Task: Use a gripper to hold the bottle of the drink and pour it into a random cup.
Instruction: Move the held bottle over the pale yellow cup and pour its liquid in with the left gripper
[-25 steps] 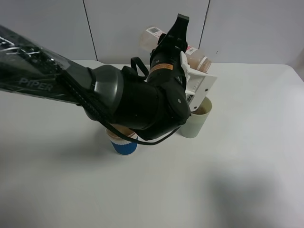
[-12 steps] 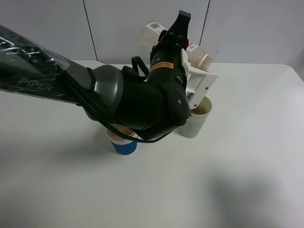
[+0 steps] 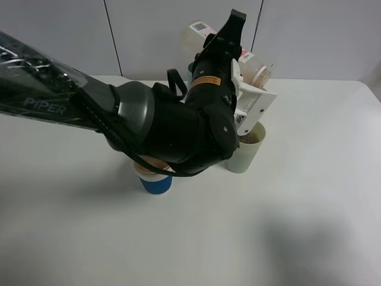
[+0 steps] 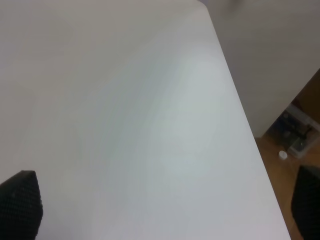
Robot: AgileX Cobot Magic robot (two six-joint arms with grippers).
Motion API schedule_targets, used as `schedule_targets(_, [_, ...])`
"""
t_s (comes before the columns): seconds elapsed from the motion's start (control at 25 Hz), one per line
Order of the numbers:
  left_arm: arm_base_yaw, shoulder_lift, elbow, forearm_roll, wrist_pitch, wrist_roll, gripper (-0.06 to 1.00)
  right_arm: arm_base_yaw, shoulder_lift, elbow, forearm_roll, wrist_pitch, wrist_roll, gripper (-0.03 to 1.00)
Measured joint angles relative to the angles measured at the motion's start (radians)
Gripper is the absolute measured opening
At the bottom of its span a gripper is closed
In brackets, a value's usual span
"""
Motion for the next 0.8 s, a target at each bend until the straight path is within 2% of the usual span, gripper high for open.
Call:
schedule_targets(0.32, [0.0,-0.001,0.0,0.011,0.0,-0.002,0.33,0.0,0.0,0.0,0.0,0.0,0.0,0.99])
schedule_targets(0.48, [0.0,-0.002,0.0,0.002,0.0,-0.038,0.33,0.0,0.0,0.0,0.0,0.0,0.0,0.99])
schedule_targets(0.64, [0.0,-0.005,0.0,-0.071,0.007,-0.089,0.33,0.0,0.0,0.0,0.0,0.0,0.0,0.99])
schedule_targets(0.8, [0.001,-0.043,0.0,-0.193,0.146,-0.118,0.33,0.0,0.0,0.0,0.0,0.0,0.0,0.99])
